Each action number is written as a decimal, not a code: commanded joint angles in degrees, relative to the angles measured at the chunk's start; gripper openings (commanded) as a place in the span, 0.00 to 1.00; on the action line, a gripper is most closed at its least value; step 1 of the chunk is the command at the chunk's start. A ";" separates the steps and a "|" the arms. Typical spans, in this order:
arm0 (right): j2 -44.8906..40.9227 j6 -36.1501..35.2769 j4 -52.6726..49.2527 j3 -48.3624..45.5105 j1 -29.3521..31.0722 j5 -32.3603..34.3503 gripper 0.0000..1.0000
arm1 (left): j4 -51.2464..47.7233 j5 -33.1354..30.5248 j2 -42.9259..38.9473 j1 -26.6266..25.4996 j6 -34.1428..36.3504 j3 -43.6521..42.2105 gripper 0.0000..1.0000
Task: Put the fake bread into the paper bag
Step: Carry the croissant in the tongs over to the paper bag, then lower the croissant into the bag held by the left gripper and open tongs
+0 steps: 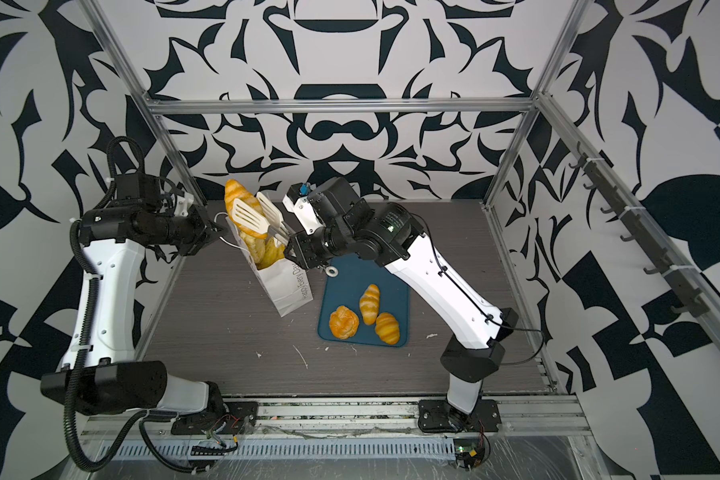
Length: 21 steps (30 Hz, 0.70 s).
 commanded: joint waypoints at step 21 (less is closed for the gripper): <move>0.65 -1.30 0.39 -2.21 -0.29 2.63 0.45 | -1.69 0.39 -1.46 0.27 -0.04 -0.78 0.00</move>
